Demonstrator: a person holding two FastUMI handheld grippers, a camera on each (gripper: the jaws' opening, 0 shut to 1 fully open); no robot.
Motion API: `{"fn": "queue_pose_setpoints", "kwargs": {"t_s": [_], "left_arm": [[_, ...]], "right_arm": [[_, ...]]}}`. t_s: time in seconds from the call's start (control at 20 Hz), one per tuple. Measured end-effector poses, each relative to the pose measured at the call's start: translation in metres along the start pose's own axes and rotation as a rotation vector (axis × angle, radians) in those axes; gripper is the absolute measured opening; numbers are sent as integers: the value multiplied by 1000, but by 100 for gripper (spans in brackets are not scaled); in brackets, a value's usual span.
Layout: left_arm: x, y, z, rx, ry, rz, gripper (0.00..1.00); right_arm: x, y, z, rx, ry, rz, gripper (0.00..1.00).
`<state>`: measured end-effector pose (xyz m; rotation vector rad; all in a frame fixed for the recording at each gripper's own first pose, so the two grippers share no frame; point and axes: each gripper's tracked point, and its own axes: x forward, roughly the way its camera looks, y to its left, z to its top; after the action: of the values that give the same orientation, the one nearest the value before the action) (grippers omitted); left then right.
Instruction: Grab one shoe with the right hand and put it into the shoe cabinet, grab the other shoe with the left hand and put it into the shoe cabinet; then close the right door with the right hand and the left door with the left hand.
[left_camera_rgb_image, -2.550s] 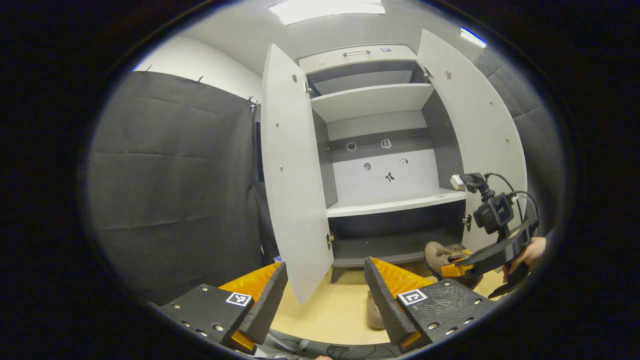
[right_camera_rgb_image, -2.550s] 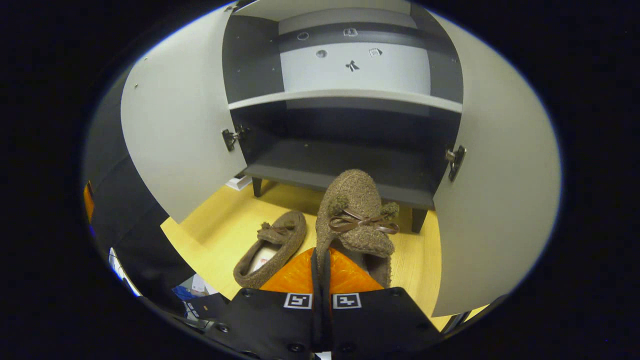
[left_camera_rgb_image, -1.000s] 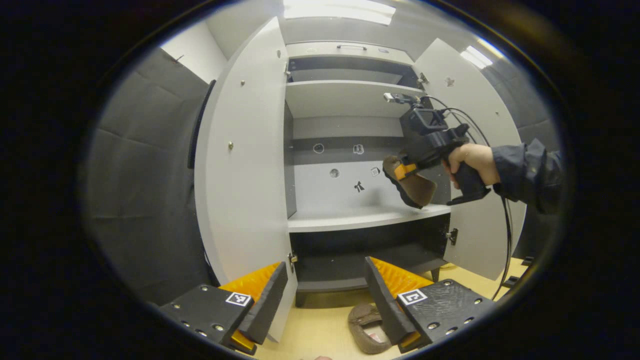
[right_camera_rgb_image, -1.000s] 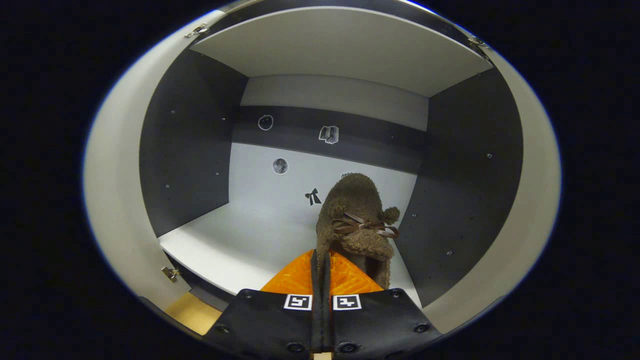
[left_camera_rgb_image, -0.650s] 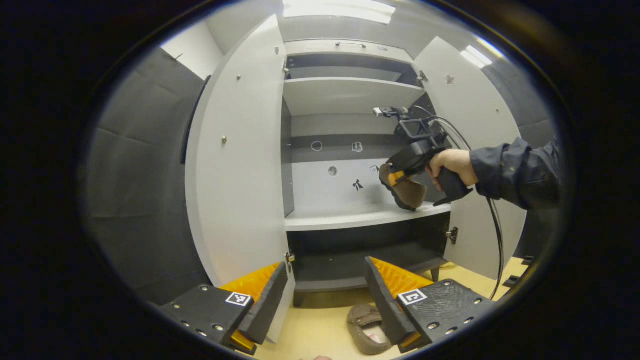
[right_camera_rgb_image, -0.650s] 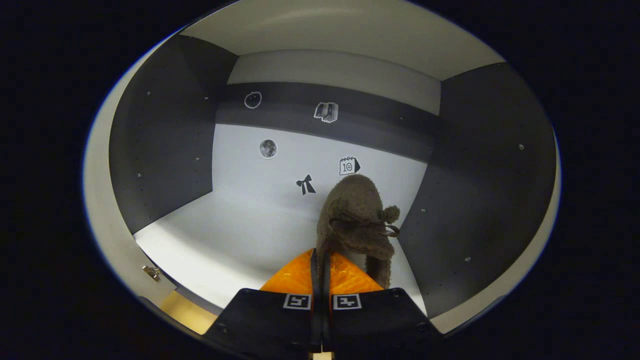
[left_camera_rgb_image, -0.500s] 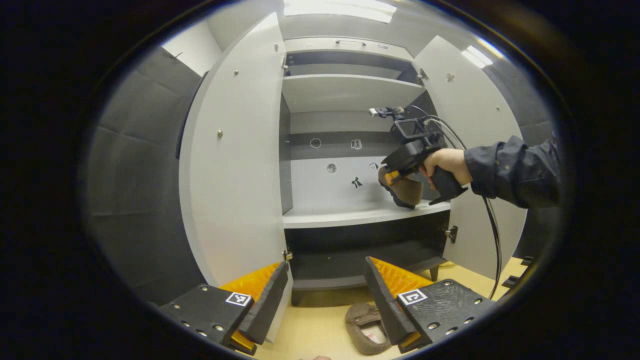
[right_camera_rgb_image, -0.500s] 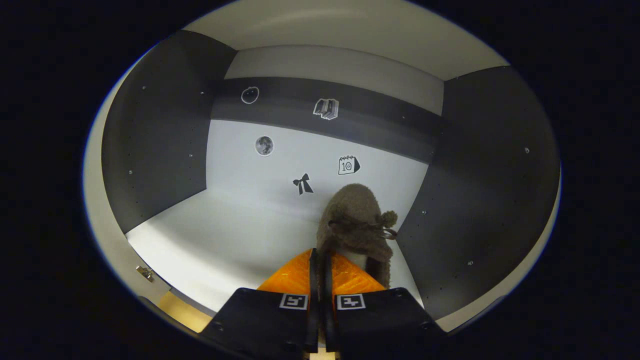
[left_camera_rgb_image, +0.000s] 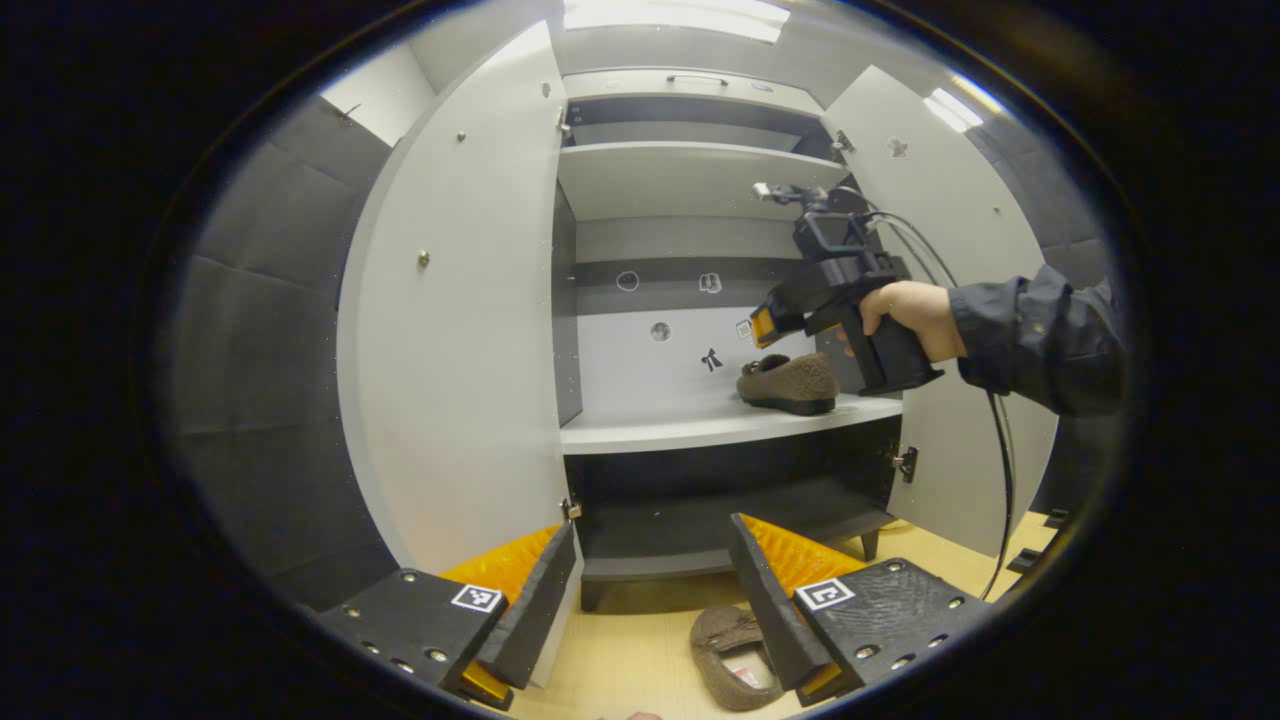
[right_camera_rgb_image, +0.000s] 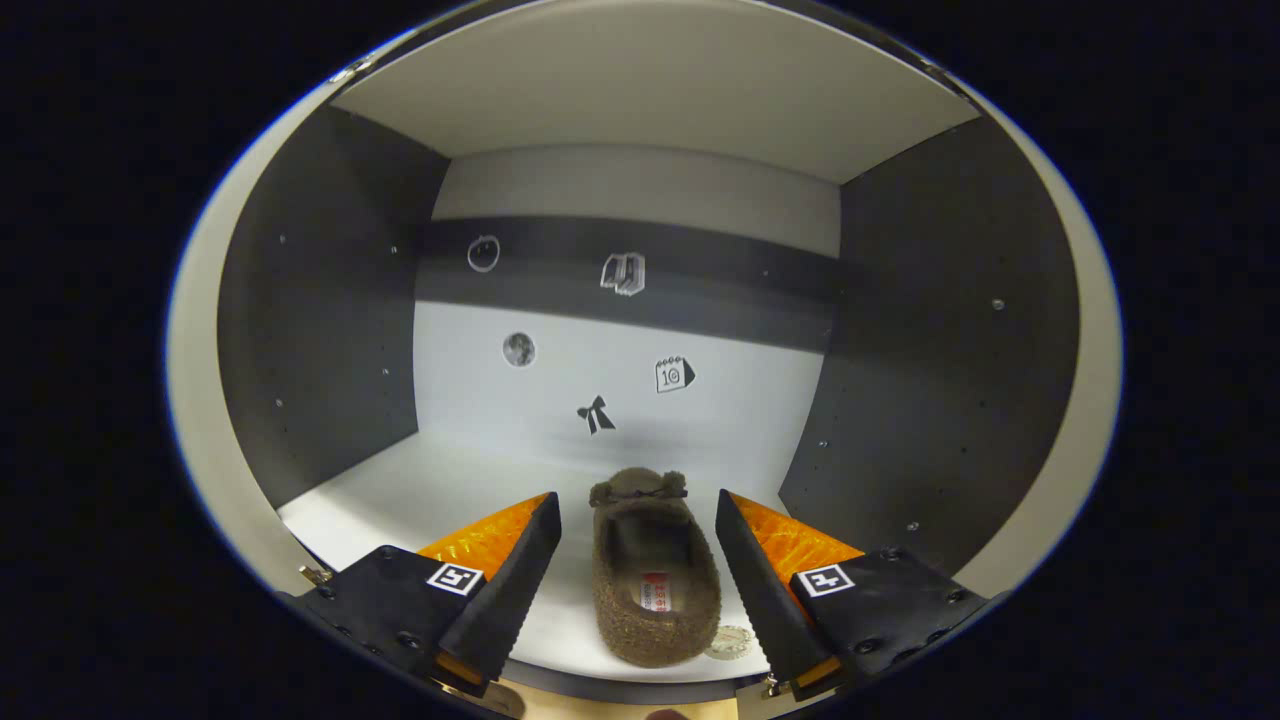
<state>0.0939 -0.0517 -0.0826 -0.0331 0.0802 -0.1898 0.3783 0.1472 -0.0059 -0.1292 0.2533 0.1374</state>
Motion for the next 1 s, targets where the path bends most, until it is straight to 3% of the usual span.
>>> {"fn": "queue_pose_setpoints", "kwargs": {"t_s": [0.2,0.25,0.3,0.45,0.5,0.55,0.6,0.65,1.0], "left_arm": [[12,1,-7,-6,24,-17,90],[15,0,-9,-7,31,-24,97],[18,-1,-14,-9,39,-34,90],[25,-7,-28,-19,70,-65,90],[27,-9,-35,-21,85,-76,97],[29,-11,-43,-22,103,-85,90],[31,-12,-52,-23,123,-96,93],[33,-14,-61,-26,145,-108,90],[35,-30,-139,-55,344,-171,90]], "right_arm": [[-44,-7,12,10,-102,6,98],[-57,-9,13,5,-124,6,98],[-69,-11,14,0,-141,7,98],[-102,-23,13,-10,-181,-18,98],[-114,-28,13,-7,-196,-28,98],[-125,-32,13,-4,-208,-34,98],[-136,-35,11,-2,-219,-36,98],[-144,-35,8,-7,-226,-31,98],[-192,-33,-25,-69,-213,-18,98]]}}
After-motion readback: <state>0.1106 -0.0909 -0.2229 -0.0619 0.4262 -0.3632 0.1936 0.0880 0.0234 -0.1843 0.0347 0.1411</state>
